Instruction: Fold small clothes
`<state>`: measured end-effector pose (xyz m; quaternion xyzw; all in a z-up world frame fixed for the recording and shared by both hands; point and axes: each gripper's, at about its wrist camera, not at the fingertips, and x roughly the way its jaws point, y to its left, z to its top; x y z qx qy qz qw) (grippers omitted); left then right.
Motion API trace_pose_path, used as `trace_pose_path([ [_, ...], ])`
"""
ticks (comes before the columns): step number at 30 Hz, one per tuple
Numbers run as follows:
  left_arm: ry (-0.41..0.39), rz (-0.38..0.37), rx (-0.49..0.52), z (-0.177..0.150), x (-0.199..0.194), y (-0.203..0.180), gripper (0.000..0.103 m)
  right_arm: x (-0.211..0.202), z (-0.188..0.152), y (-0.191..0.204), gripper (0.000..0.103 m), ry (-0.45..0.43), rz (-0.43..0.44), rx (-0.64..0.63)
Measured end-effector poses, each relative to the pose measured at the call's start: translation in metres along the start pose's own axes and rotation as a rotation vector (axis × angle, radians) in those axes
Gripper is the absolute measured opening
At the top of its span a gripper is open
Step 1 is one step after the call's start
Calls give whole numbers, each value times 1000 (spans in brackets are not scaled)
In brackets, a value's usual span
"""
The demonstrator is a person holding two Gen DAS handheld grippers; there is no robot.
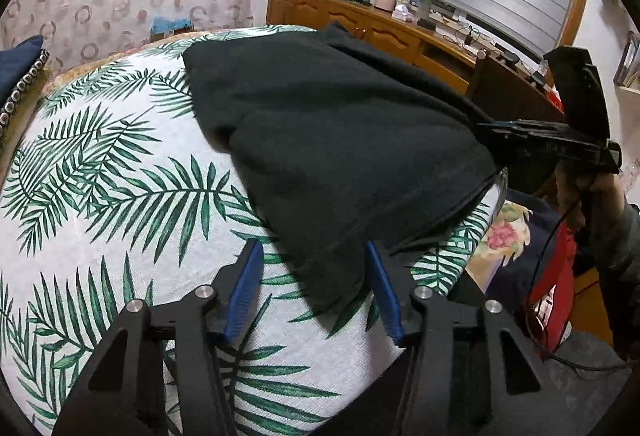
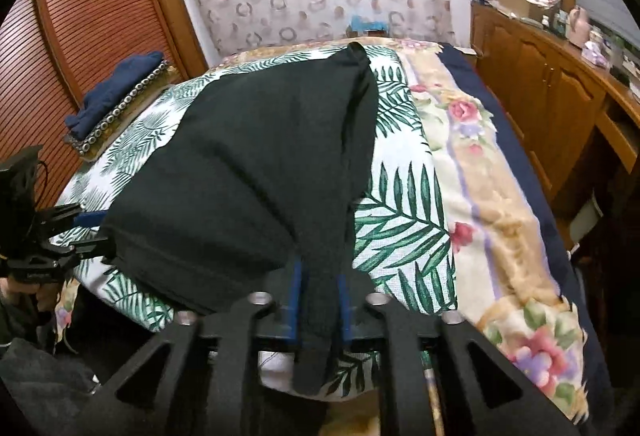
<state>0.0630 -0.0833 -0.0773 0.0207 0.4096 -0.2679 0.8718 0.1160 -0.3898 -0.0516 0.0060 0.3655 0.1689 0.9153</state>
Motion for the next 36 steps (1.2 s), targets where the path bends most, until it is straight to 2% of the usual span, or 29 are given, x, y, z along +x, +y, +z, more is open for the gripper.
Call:
trace_pose_path([
  [2,1,-8,0,0,0,-1,36,2,-1,-3,53,-10,-28,8],
  [3,1,-16,0,0,0,-2,34,3,-1,-4,59,-10,-33,17],
  [4,0,-23,2,0,0,-3,26,9,-2,2,61,-1,-39,24],
  [5,-1,-27,5,0,0,-4,12,12,-4,1,62,11,-41,32],
  [6,-5,-28,4,-1,-1,-6,9,12,-5,2,63,3,-36,32],
  [9,-48,-53,23,2,-19,-16,6,6,-8,5,63,-6,-25,27],
  [11,-64,-44,40,3,-31,-23,6,5,-9,6,63,-6,-13,21],
  [13,-59,-41,59,0,-35,-27,6,4,-11,7,63,-2,-1,8],
  [18,-25,-37,25,-5,-24,-17,6,5,-15,15,62,-1,2,-18],
  [21,-27,-33,31,-6,-23,-19,6,5,-17,21,52,3,3,-41],
  [23,-27,-30,35,-5,-22,-21,6,6,-17,23,52,6,-3,-55],
  [25,-26,-30,30,-4,-22,-20,6,6,-16,24,46,9,-1,-69],
  [29,-24,-33,21,-4,-20,-18,6,7,-15,23,29,8,18,-66],
  [30,-24,-33,21,-5,-19,-18,6,7,-15,22,22,7,24,-64],
  [33,-26,-29,28,-4,-20,-19,6,6,-16,21,15,-2,41,-48],
  [36,-39,-23,37,-3,-24,-22,6,4,-18,21,12,-20,43,-34],
])
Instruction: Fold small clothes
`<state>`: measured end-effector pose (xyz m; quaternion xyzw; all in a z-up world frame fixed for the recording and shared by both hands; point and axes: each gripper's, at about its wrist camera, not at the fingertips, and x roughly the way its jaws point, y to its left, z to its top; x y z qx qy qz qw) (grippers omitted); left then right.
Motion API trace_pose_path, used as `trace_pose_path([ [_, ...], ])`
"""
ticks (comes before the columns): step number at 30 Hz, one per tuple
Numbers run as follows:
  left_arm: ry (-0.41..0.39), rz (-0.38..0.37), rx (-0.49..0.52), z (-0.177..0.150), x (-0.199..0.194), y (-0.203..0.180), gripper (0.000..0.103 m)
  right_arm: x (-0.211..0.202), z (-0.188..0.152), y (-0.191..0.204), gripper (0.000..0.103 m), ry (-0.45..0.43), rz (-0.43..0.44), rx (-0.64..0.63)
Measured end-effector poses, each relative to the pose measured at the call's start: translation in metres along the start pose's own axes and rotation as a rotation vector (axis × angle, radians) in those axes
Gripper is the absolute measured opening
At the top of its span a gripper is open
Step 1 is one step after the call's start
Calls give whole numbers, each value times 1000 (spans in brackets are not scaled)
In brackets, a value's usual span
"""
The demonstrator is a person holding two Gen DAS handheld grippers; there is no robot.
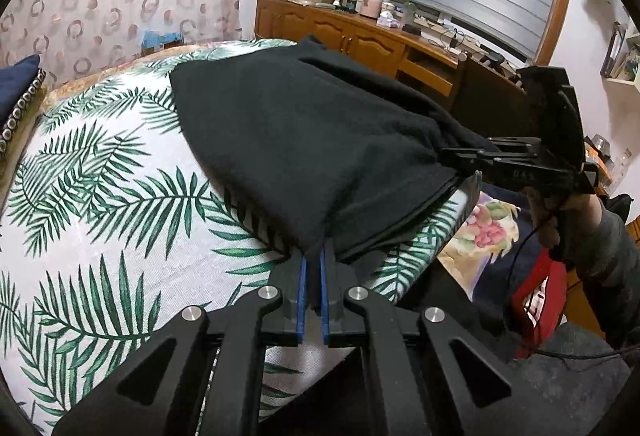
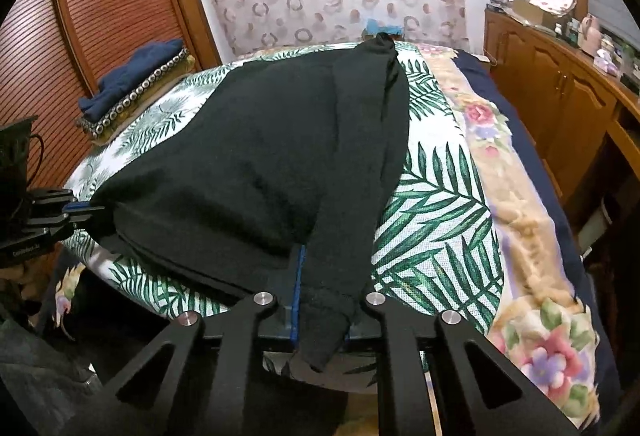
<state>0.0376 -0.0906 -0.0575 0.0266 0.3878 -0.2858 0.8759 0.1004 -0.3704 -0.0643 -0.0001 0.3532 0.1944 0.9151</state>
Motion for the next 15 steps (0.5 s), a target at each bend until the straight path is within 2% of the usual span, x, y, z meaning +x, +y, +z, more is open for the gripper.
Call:
trace_pose_path([
  [4,-30,23,30,6,-13,-9,6,-5,-1,5,11,-5,-3,-19],
  [15,-171,-17,39,25,-71,-16,5,-53,12,9,10,-79,86,-17],
])
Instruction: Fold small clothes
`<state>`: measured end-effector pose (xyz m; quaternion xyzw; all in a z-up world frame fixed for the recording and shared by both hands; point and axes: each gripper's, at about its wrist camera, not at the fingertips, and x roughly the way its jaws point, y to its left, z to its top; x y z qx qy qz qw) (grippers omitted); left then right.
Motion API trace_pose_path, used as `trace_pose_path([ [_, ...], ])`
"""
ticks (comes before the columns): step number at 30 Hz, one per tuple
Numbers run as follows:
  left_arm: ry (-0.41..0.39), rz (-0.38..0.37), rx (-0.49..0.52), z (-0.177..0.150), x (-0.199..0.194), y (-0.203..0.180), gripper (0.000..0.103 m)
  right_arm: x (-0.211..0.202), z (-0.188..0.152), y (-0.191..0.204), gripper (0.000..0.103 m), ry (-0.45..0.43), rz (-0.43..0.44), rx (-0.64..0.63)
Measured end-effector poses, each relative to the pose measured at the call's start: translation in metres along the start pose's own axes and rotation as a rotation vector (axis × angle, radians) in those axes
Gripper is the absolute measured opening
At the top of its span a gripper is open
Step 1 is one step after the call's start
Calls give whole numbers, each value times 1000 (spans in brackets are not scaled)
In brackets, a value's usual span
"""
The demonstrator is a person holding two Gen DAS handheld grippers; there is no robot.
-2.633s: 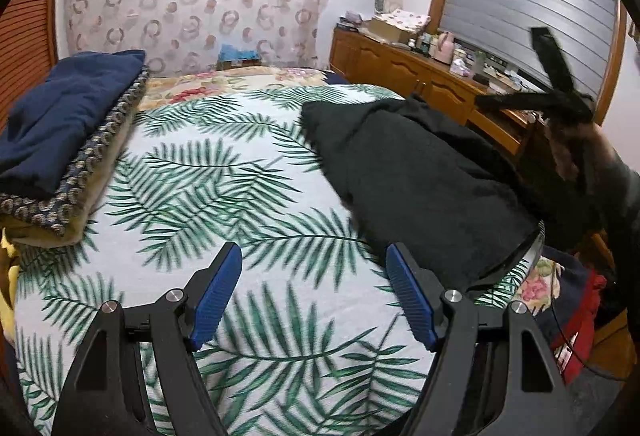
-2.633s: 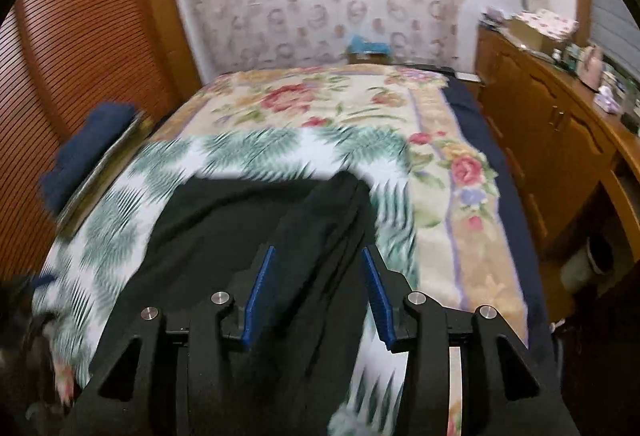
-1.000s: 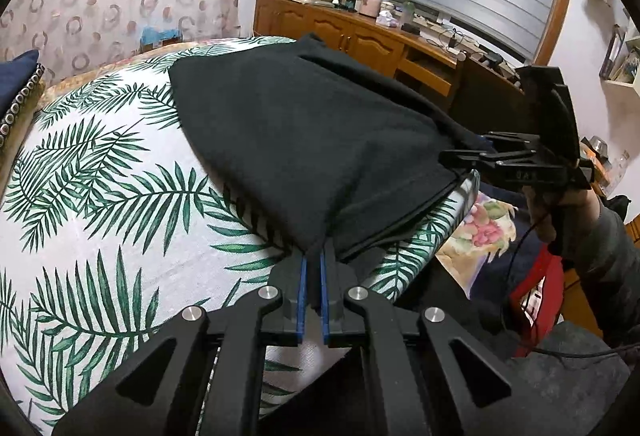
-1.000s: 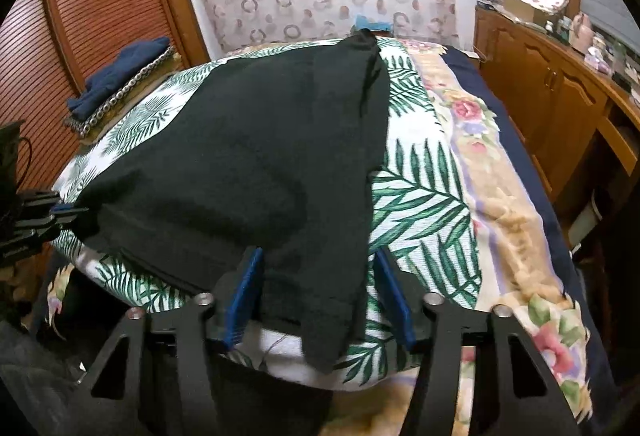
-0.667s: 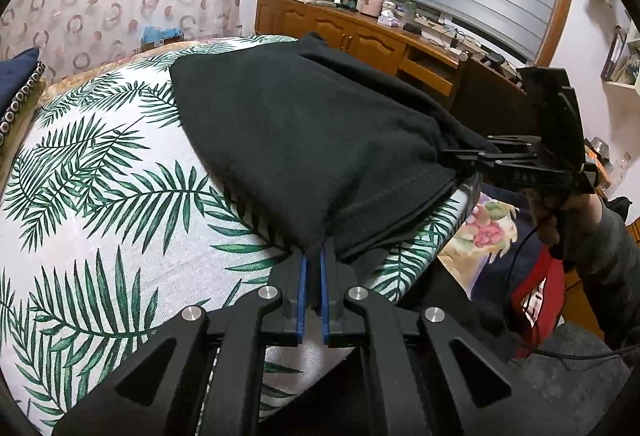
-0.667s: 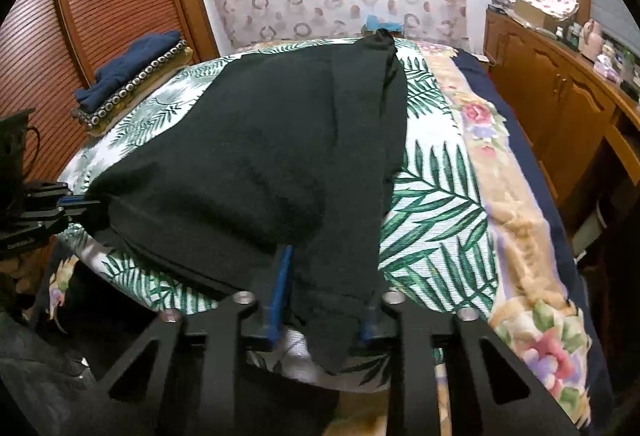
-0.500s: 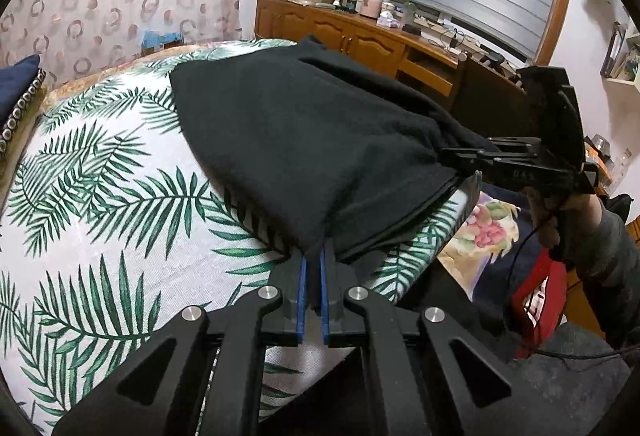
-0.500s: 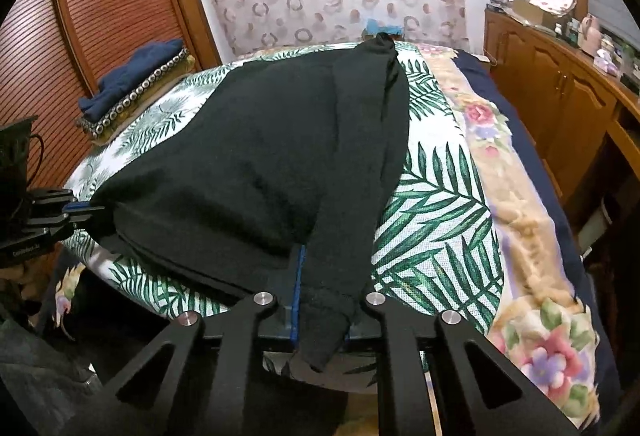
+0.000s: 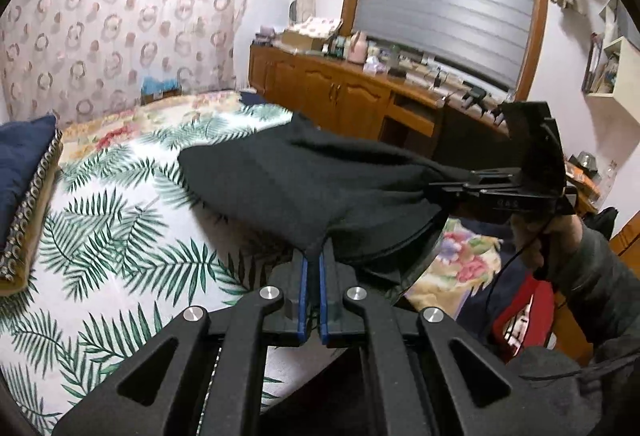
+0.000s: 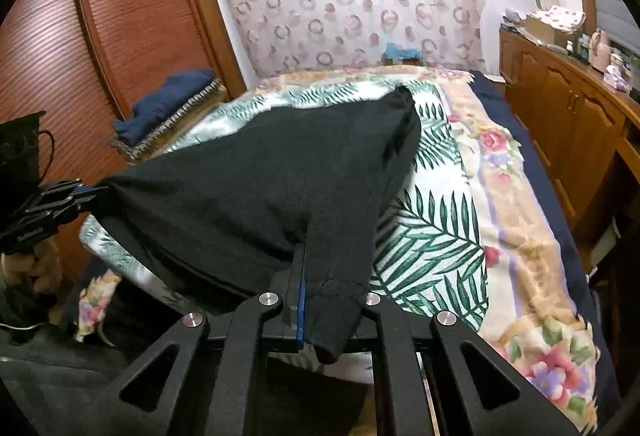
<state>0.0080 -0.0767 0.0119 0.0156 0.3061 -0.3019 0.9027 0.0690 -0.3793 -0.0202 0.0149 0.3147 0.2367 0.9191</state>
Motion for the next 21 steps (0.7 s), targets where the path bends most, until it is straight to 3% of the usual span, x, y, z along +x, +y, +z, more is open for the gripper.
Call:
trace_pose_path([
  [8,-88,-37,-1,19,-34,-5,5,-49,5,7,10,-75,53,-9],
  [11,-97,-2,11,30,-32,1,5,-58,12,6,10,-105,69,-17],
  [15,-77,38,-16,53,-3,31,5,-42,36,-1,10,-119,49,-22],
  [21,-36,133,-58,79,52,76,5,19,82,-18,10,-98,18,48],
])
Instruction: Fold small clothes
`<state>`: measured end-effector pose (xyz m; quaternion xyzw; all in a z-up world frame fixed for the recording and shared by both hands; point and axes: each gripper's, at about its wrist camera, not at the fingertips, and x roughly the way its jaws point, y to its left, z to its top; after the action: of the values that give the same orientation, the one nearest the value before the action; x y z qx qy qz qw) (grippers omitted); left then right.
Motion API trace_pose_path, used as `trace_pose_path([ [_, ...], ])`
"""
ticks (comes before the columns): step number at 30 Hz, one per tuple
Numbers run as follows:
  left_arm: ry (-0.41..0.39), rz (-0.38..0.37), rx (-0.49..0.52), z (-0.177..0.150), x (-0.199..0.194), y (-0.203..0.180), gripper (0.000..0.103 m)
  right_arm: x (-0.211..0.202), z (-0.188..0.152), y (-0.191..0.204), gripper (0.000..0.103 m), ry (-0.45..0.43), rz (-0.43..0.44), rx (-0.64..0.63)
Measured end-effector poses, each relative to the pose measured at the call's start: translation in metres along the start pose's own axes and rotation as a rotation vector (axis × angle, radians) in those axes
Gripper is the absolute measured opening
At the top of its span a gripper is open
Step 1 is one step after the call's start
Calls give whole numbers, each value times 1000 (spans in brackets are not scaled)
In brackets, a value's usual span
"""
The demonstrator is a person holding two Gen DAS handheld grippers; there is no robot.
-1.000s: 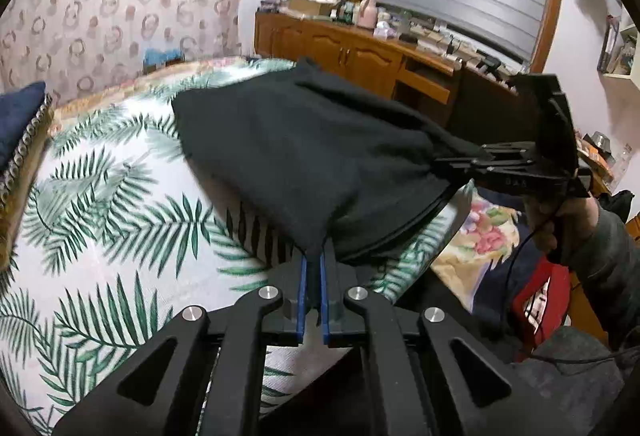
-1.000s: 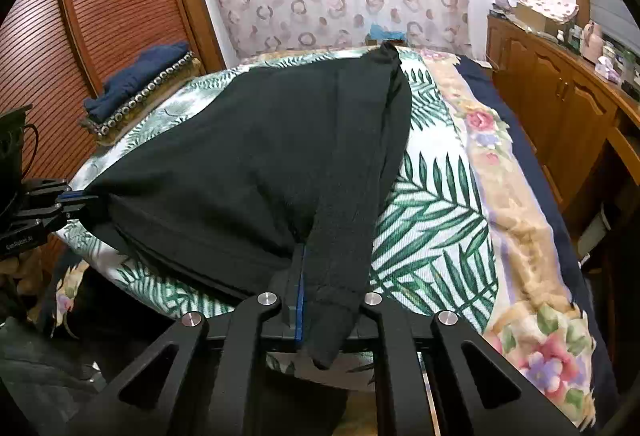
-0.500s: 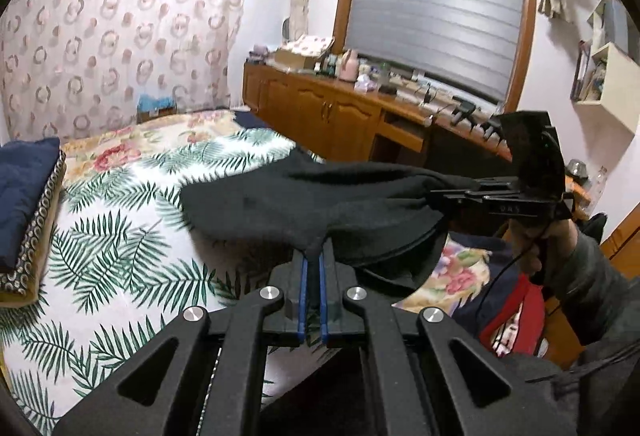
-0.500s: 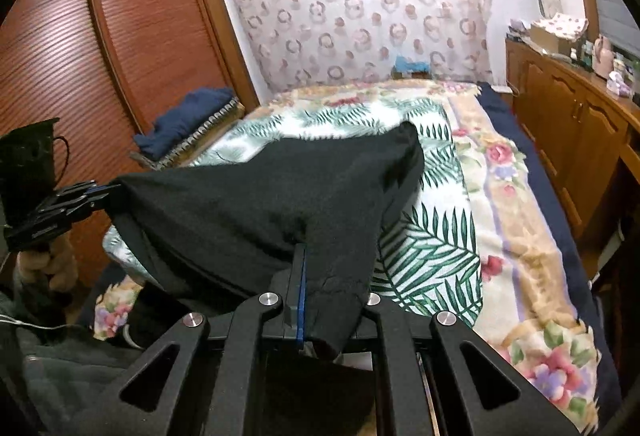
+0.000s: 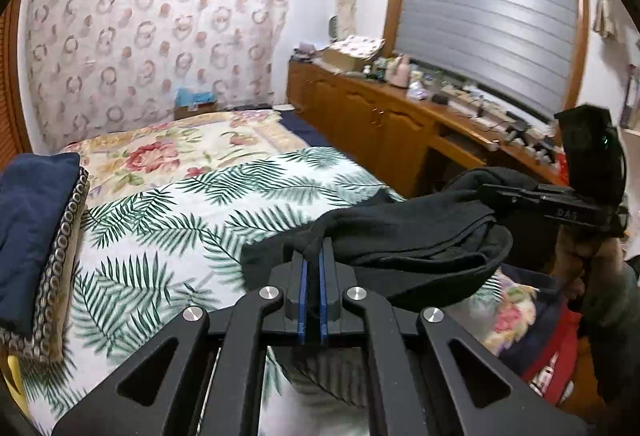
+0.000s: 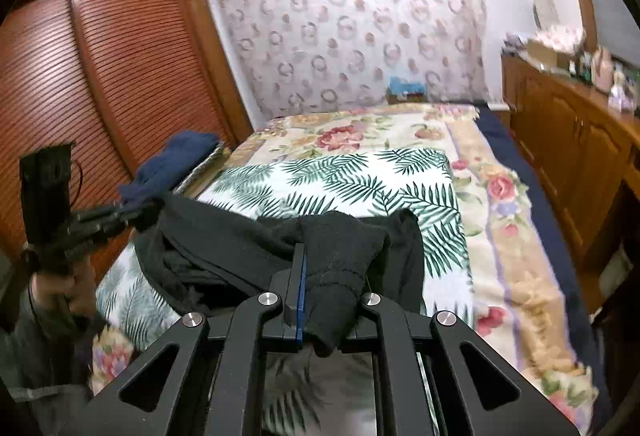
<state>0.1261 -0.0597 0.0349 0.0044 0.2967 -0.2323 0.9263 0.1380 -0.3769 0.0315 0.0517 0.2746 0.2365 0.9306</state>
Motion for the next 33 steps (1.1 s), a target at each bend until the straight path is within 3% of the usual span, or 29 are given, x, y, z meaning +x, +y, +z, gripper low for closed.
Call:
trace_pose_path([
  [7,37,49,-61,5,35,25,7,71,23,-8,13,58,-76,51],
  [9,31,65,-73,2,34,27,15,78,25,-6,19,72,-108,52],
  [11,3,97,-82,-2,28,28,34,82,31,-4,19,68,-125,48],
  [13,-30,106,-84,-4,21,29,46,76,35,4,20,41,-113,45],
  [15,-41,97,-84,-5,17,28,49,65,38,11,32,3,-124,39],
  [19,-28,66,-80,-11,17,27,69,52,30,17,44,-49,-128,12],
  [21,-10,60,-75,-15,22,25,71,52,23,20,54,-44,-142,-13],
  [23,14,57,-77,-20,30,26,71,59,15,19,58,-33,-163,-39],
  [27,79,54,-76,-32,51,26,71,75,3,8,58,33,-170,-43],
  [33,158,67,-40,-37,86,25,71,117,9,-9,58,160,-100,-27],
])
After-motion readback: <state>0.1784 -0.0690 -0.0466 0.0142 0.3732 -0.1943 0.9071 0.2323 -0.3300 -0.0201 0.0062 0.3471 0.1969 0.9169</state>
